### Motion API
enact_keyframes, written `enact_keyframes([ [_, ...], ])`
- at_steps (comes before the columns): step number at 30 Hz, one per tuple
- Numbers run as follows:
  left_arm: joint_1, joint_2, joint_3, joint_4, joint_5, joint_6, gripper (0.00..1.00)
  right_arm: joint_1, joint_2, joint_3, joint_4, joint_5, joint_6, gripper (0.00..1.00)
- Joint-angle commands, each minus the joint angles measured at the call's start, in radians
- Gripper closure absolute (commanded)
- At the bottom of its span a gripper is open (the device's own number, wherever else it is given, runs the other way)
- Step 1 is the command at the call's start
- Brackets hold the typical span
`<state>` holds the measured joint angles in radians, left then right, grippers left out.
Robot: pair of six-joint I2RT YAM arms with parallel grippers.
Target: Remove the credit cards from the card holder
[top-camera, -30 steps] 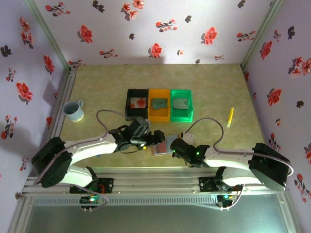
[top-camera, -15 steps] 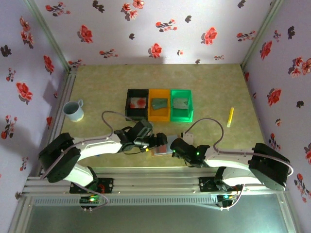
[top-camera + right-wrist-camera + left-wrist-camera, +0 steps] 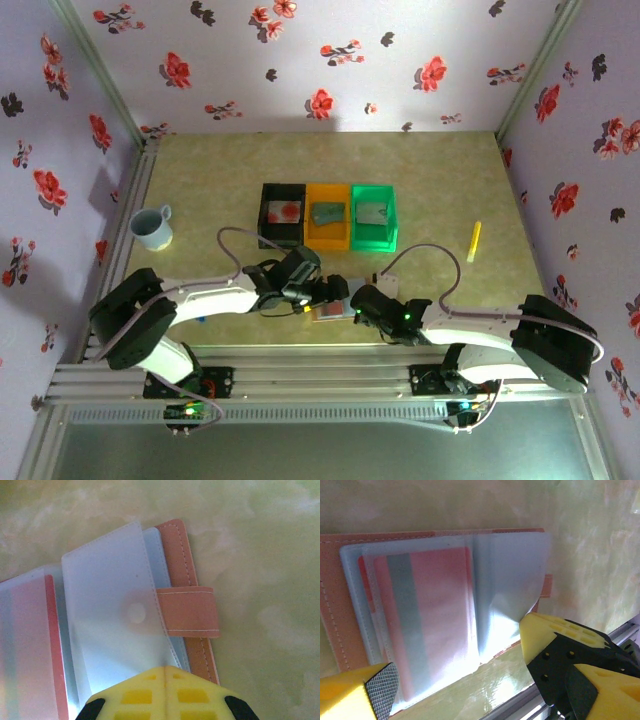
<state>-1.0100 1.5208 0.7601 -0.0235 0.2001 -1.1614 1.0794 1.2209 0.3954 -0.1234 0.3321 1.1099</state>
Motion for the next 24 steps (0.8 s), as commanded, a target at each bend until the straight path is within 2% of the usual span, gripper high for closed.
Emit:
enact_keyframes([
  [1,-0.009,0.018,0.027,-0.039,0.001,0.012,0.11,-0.006,0.005,-0.033,-0.042,-0.033,0.016,1.00],
  [24,-0.022,0.070,0.103,-0.160,-0.044,0.048,0.11,-0.004,-0.016,-0.040,-0.053,-0.031,0.013,1.00],
])
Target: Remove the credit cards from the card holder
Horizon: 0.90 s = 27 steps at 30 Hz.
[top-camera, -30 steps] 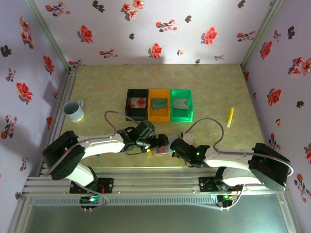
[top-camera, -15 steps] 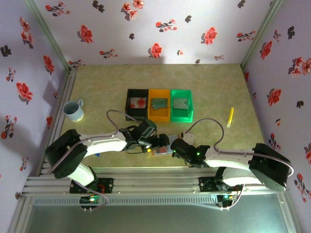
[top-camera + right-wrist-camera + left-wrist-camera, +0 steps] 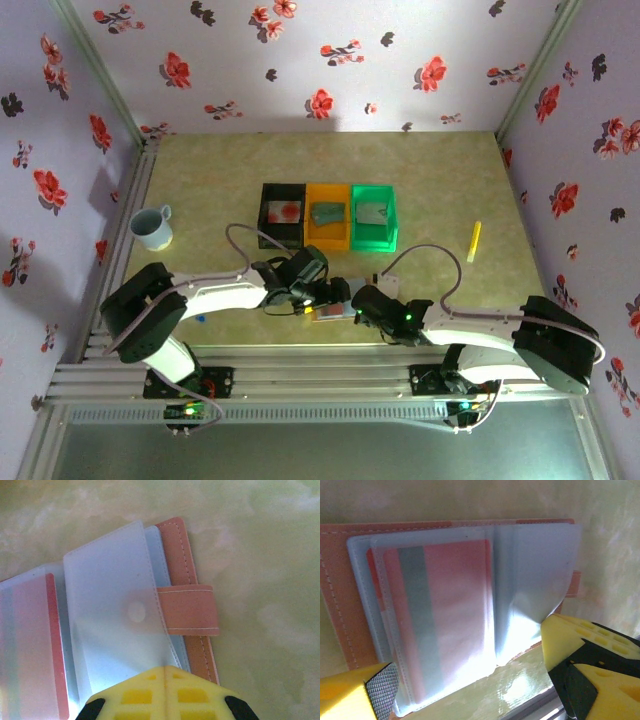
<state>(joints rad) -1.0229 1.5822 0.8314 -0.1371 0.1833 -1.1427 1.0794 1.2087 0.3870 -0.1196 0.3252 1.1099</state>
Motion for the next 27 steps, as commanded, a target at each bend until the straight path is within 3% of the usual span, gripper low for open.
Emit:
enact_keyframes([
  [1,-0.009,0.010,0.033,-0.049,-0.030,0.032,0.11,-0.005,-0.004,-0.033,-0.057,-0.025,0.013,1.00],
  [27,-0.023,0.050,0.087,-0.123,-0.061,0.065,0.11,-0.005,-0.008,-0.054,-0.040,-0.021,0.015,1.00],
])
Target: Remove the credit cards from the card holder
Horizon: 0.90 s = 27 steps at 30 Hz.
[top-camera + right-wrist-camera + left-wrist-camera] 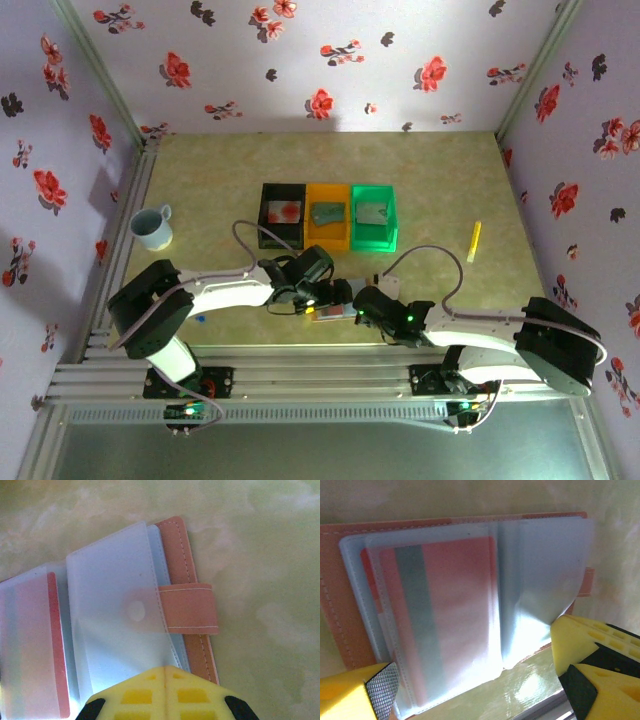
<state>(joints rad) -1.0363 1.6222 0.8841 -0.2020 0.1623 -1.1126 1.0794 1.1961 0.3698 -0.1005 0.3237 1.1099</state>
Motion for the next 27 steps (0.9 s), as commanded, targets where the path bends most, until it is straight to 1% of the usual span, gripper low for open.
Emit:
enact_keyframes([
  [1,-0.010,0.007,0.038,-0.068,-0.046,0.039,0.11,-0.006,0.004,-0.037,-0.058,-0.020,0.014,1.00],
  [15,-0.032,0.047,0.064,-0.058,-0.040,0.036,0.11,-0.005,0.003,-0.043,-0.056,-0.021,0.016,1.00],
  [27,-0.032,0.044,0.070,-0.100,-0.068,0.048,0.11,-0.006,-0.006,-0.048,-0.057,-0.018,0.019,1.00],
])
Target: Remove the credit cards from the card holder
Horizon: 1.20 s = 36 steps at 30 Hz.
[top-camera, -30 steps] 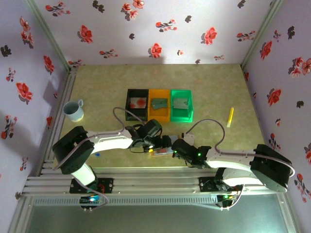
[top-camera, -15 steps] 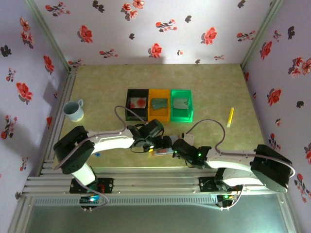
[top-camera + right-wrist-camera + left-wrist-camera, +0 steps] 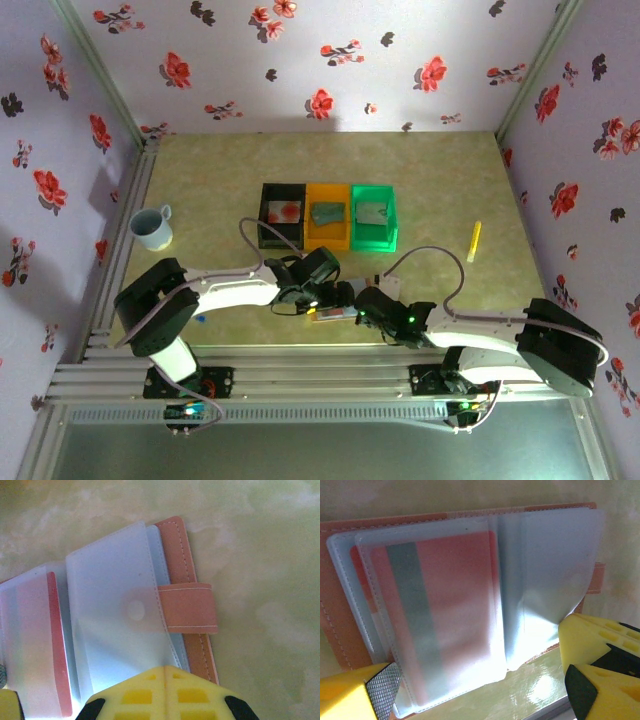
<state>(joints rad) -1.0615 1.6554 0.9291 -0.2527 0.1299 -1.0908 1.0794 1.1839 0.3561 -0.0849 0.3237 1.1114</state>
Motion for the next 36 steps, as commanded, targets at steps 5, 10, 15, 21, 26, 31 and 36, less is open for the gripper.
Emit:
enact_keyframes([
  [5,-0.008,0.009,0.030,-0.065,-0.044,0.032,0.11,-0.005,0.008,-0.034,-0.075,-0.018,0.017,1.00],
  [10,-0.009,0.016,0.035,-0.063,-0.045,0.032,0.11,-0.005,0.008,-0.034,-0.073,-0.018,0.018,1.00],
  [15,-0.012,0.024,0.040,-0.060,-0.042,0.031,0.11,-0.006,0.011,-0.034,-0.070,-0.018,0.017,1.00],
  [21,-0.017,0.038,0.042,-0.060,-0.042,0.034,0.11,-0.005,0.011,-0.034,-0.070,-0.018,0.018,1.00],
  [26,-0.018,0.043,0.040,-0.062,-0.042,0.033,0.12,-0.005,0.011,-0.037,-0.069,-0.018,0.019,1.00],
  [31,-0.018,0.044,0.040,-0.049,-0.042,0.028,0.14,-0.006,0.011,-0.037,-0.066,-0.018,0.019,1.00],
  [36,-0.020,0.040,0.046,-0.043,-0.042,0.027,0.15,-0.006,0.011,-0.039,-0.065,-0.018,0.019,1.00],
])
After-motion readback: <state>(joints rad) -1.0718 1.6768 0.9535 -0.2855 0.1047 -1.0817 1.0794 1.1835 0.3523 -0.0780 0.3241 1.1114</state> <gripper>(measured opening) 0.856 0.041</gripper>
